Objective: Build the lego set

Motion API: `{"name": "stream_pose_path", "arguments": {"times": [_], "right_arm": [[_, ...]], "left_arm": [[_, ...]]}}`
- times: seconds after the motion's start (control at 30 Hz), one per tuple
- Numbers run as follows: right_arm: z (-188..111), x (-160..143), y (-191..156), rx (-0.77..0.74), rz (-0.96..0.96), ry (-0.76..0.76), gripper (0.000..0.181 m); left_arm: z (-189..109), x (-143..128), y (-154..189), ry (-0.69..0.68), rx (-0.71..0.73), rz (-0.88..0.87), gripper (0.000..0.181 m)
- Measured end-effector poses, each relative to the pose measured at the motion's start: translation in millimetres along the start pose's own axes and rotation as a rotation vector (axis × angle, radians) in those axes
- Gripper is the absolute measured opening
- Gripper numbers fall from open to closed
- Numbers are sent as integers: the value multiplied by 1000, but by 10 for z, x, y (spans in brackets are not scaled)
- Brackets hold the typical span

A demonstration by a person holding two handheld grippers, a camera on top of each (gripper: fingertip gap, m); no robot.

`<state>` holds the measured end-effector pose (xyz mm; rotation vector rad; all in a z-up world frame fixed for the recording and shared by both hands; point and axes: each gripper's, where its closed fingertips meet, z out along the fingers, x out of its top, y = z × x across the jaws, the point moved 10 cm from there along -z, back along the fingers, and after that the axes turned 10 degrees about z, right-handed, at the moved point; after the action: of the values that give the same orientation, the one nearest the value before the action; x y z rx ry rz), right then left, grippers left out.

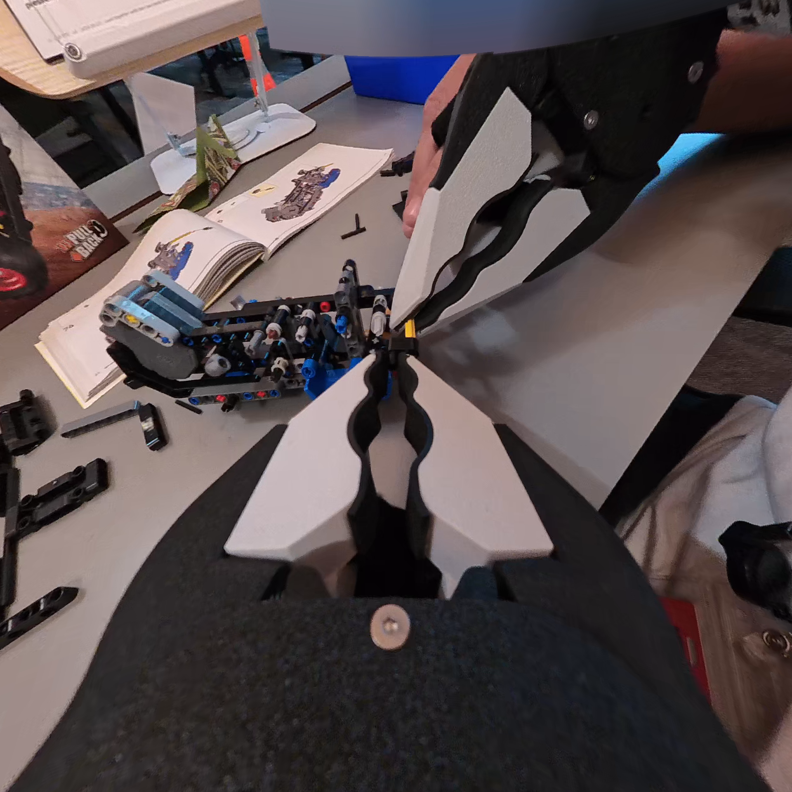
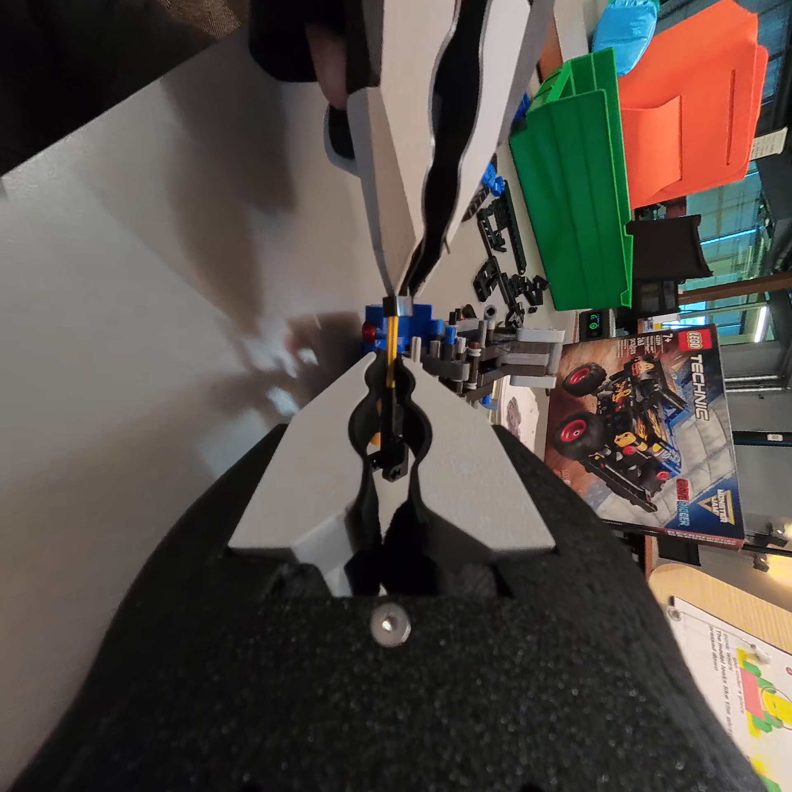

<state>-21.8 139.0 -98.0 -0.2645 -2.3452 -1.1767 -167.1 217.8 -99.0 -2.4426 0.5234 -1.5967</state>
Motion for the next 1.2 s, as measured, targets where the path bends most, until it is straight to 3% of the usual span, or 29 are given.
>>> {"name": "stream_pose_path", "arguments": {"times": [0.03,0.23,0.5,0.67,0.83,1.2], "right_arm": [[0,-4,4,8,7,-1,3],[22,38,-34,-30,-56,-55,3],[55,126,-130,-87,-216,-174,3],[39,79,-49,-40,-74,-135,3],[51,71,-74,-46,-107,-128,3],[66,27,-37,-58,-30,-110,3]], "left_arm": [[5,4,14,-12,11,6,3],[28,86,122,-172,120,161,2],[51,149,122,-297,66,217,2],[62,153,135,-271,119,243,2],[57,90,100,-224,69,218,2],[84,6,-43,-132,7,-56,2]]}}
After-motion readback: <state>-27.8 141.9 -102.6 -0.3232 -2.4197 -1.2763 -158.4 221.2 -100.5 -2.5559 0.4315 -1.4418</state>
